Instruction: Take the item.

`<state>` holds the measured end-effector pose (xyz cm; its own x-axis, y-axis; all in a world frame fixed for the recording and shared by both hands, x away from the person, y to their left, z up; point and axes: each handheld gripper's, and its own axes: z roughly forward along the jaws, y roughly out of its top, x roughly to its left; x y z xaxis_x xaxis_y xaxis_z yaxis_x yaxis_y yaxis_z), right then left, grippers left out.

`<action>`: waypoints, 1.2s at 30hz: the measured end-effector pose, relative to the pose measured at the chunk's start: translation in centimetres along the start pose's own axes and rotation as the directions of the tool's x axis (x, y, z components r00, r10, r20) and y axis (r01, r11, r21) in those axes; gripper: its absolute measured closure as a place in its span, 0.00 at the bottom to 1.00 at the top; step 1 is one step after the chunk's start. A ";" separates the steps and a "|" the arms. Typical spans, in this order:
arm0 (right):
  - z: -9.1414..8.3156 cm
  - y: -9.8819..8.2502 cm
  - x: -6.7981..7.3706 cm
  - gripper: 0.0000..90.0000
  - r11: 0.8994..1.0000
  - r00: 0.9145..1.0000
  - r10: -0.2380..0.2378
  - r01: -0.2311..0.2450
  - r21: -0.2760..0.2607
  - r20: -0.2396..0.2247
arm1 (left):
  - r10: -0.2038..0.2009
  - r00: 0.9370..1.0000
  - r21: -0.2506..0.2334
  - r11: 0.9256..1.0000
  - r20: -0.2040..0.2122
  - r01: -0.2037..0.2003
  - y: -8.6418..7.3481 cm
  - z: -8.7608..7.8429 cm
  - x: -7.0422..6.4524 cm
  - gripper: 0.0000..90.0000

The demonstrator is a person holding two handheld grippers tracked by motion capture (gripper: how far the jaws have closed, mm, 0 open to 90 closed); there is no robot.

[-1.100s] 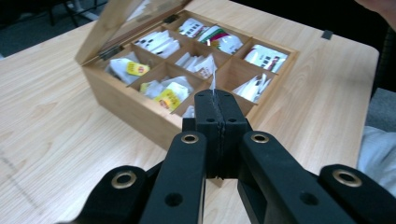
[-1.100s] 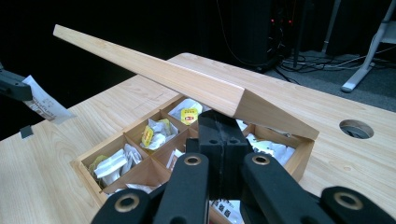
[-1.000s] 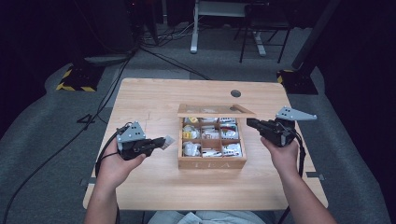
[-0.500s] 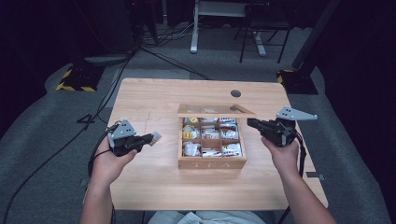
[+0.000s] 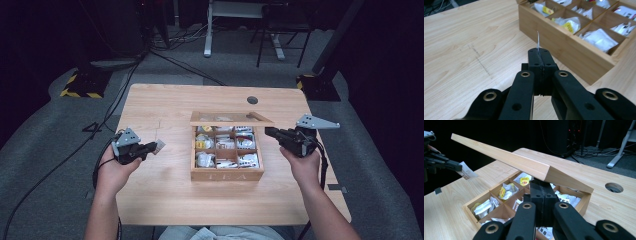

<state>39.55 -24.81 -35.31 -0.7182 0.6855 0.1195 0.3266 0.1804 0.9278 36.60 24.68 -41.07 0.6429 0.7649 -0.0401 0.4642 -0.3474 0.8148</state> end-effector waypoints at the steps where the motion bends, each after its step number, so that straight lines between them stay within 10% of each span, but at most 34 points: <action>1: 0.0 0.0 0.0 1.00 1.000 1.000 0.001 -0.001 0.001 -0.002 | 0.007 1.000 0.005 1.000 -0.005 -0.006 -0.1 0.1 0.2 1.00; 36: 0.1 -0.2 -0.1 1.00 1.000 1.000 0.000 0.000 0.014 -0.005 | 0.079 0.992 0.183 0.981 -0.094 -0.060 -1.7 3.4 0.7 0.99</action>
<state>39.62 -24.83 -35.54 -0.7214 0.6819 0.1210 0.3347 0.1903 0.9229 38.29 23.99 -44.45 0.6173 0.7828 0.0785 0.5282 -0.4864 0.6959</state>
